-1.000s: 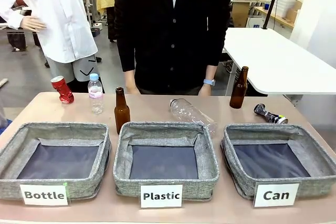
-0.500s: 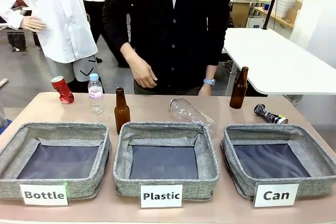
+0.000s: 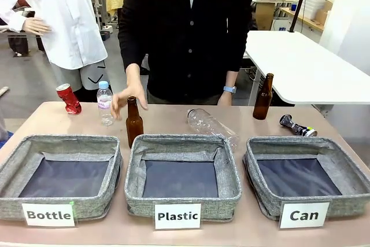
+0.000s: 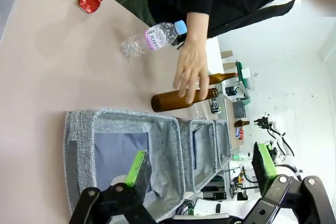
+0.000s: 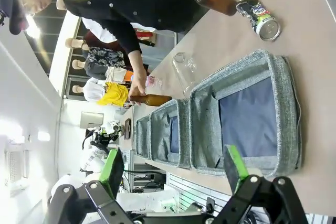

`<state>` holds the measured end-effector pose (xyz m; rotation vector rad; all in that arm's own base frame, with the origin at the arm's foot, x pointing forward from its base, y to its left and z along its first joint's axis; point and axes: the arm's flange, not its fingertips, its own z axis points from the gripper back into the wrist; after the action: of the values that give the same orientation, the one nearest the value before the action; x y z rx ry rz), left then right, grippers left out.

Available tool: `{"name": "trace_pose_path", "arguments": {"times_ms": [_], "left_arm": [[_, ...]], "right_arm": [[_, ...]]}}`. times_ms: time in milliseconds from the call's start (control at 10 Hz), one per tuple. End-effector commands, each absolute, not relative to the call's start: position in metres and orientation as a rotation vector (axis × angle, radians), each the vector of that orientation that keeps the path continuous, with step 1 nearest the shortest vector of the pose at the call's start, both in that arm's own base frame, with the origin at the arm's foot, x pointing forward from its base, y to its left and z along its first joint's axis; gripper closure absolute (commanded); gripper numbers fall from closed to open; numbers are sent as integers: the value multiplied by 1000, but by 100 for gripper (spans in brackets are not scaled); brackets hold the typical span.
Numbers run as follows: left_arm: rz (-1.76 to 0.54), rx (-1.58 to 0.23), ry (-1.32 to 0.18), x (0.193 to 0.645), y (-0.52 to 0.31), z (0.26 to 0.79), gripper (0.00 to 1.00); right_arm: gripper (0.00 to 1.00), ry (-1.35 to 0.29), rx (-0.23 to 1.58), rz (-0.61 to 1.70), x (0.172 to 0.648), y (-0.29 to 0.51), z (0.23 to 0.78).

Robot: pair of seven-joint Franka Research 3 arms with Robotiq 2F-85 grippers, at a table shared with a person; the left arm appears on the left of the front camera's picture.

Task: Sort the can waste into the basket.
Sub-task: Pick up the can waste from the table and place it in the right Fabric basket.

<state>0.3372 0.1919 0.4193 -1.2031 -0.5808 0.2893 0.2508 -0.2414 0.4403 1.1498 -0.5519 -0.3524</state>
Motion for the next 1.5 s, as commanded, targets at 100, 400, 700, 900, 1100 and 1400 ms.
{"name": "trace_pose_path", "arguments": {"times_ms": [100,400,700,900,1100,1400], "left_arm": [[205,-1199,-561,346,190,419,0],[-90,-1062,-623,413,190,423,0],[-377,-891,-729,473,193,413,0],[-818,-707,-791,504,192,401,0],[-605,-806,-684,495,186,409,0],[-721,-756,-705,508,189,401,0]], "right_arm": [[0,-585,1165,-332,254,-243,440],[0,-585,1165,-332,254,-243,440],[0,-585,1165,-332,254,-243,440],[0,-585,1165,-332,254,-243,440],[0,-585,1165,-332,254,-243,440],[0,-585,1165,-332,254,-243,440]]}}
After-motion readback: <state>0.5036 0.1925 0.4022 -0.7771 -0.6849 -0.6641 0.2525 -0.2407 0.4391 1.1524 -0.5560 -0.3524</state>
